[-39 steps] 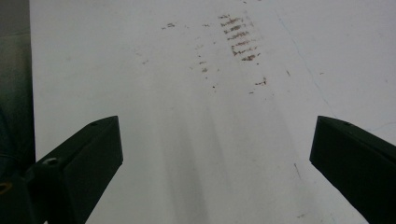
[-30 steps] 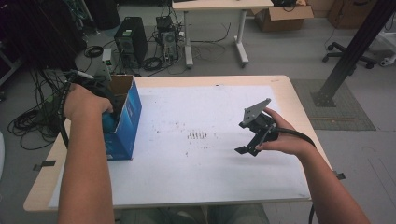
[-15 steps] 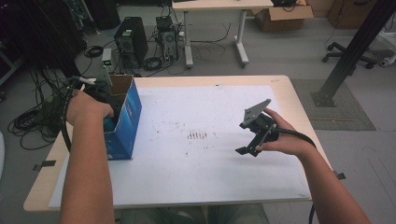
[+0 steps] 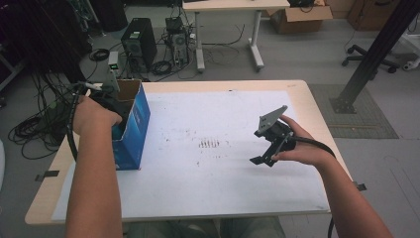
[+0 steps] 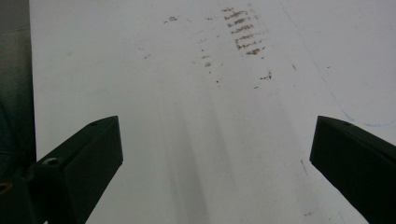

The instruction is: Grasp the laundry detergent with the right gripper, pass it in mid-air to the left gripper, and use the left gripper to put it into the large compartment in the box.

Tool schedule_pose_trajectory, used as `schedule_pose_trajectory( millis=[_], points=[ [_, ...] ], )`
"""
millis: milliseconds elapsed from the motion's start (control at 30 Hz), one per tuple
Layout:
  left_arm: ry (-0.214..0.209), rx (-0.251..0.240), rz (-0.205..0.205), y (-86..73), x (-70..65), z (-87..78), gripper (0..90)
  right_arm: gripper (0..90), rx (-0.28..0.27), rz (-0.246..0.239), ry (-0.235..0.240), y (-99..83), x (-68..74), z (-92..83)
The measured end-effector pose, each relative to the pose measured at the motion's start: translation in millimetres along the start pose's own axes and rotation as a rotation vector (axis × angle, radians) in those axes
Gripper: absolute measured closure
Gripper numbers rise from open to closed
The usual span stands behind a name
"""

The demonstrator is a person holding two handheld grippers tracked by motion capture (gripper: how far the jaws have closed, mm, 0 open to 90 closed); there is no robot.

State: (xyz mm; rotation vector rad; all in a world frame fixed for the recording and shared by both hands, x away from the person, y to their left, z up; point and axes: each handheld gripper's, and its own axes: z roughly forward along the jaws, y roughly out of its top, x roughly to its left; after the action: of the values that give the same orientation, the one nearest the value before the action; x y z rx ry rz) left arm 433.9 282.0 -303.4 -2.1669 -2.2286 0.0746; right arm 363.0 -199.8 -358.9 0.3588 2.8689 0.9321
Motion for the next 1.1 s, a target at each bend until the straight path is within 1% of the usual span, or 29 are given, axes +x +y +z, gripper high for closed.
schedule_pose_trajectory(
  millis=[67, 300, 500, 567, 600, 733, 933, 1033, 1100],
  points=[
    [-0.002, -0.008, -0.002, -0.5, 0.2, 0.2, 37.7, 2.7, 0.000, -0.002, 0.002, -0.5, 0.6, 0.7],
    [0.004, -0.013, 0.004, -1.1, -2.2, -0.1, 36.8, 2.7, -0.001, -0.001, 0.002, -0.7, 1.3, 0.8],
    [-0.007, -0.018, 0.005, -2.0, -3.3, -2.7, 34.6, 2.7, 0.001, -0.004, 0.005, -0.9, 2.3, 0.7],
    [-0.007, -0.015, 0.007, -2.5, -3.8, -4.7, 34.3, 2.7, 0.001, -0.004, 0.003, -1.3, 2.6, 0.4],
    [0.000, -0.017, 0.009, -3.1, -4.7, -7.1, 34.1, 2.7, 0.001, -0.003, 0.003, -1.8, 3.0, 0.3],
    [-0.001, -0.024, 0.011, -4.0, -5.6, -11.1, 33.3, 2.7, 0.001, -0.005, 0.003, -1.9, 4.0, 0.1],
    [0.016, -0.037, 0.011, -6.3, -8.3, -20.9, 30.4, 2.7, -0.002, -0.009, 0.002, -0.7, 5.8, -1.4],
    [0.028, -0.044, 0.010, -7.8, -8.7, -26.5, 28.4, 2.7, -0.006, -0.014, 0.001, 0.5, 6.5, -2.8],
    [0.032, -0.047, 0.003, -8.9, -8.9, -30.3, 25.1, 2.7, -0.007, -0.016, 0.001, 1.1, 6.9, -3.9]
  ],
)
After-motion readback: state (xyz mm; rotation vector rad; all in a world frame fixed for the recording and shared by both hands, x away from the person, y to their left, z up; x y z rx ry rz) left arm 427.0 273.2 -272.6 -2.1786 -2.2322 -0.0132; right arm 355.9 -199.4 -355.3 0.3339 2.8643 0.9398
